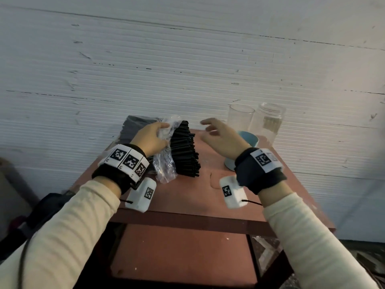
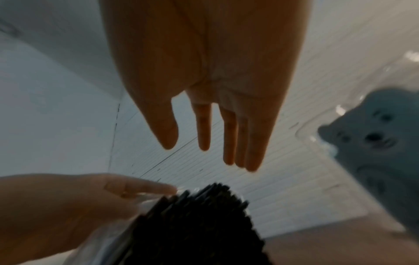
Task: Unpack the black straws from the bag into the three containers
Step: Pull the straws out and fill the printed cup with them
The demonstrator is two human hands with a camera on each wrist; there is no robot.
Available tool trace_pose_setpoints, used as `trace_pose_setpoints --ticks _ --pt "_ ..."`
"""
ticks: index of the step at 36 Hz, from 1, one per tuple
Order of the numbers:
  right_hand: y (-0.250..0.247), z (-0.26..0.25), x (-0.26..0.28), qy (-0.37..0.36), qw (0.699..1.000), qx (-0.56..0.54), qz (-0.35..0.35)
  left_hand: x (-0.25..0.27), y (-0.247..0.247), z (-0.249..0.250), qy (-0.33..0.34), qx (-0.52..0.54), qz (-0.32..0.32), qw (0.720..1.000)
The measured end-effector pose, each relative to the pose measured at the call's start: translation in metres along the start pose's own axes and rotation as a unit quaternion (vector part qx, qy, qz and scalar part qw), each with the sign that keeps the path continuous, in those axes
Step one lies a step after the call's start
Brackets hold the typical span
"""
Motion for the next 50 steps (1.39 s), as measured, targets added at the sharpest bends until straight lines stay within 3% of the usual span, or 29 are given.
trace_pose_setpoints --ticks 4,9,17,23,27,33,37,42,50 --pt "0.05 -0.002 -0.014 0.009 0.996 0.028 -0.08 0.0 0.001 0.001 -0.006 0.008 -0.002 1.0" --pt "0.059 0.001 -0.025 0.005 0.998 0.014 -0.053 0.0 -0.002 0.002 -0.012 -0.007 0.005 1.0" --pt "0.023 0.025 -0.029 0.026 0.995 -0.095 -0.028 -0.002 -0.002 0.0 0.004 -0.019 -0.011 1.0" --pt "0.034 0.036 -0.018 0.104 0.972 -0.197 -0.072 -0.002 -0.002 -0.001 0.012 -0.013 -0.014 1.0" --pt "0.049 0.031 -0.015 0.099 0.952 -0.281 -0.067 -0.002 -0.004 0.0 0.016 0.011 -0.004 1.0" --pt "0.029 0.039 -0.015 0.08 0.956 -0.283 -0.017 0.0 -0.009 -0.002 0.026 0.058 0.012 0.998" --pt "0.021 0.049 -0.011 0.126 0.954 -0.269 -0.021 0.001 -0.01 -0.002 0.028 0.072 0.012 0.997" --pt "0.052 0.043 -0.004 0.151 0.921 -0.347 -0.094 0.002 -0.01 0.002 0.031 0.07 0.019 0.997" --pt "0.053 0.04 -0.011 0.138 0.9 -0.411 -0.053 0.002 -0.01 0.002 0.03 0.065 0.019 0.997"
Point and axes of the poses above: each hand's wrist, its own x-axis away from the middle knuckle, its own y-axis out of the palm, z = x × y, the point moved 10 cm from there along -x, towards the middle knuckle, and after that the axes turned 5 degrees about -x, right-handed, at the moved point
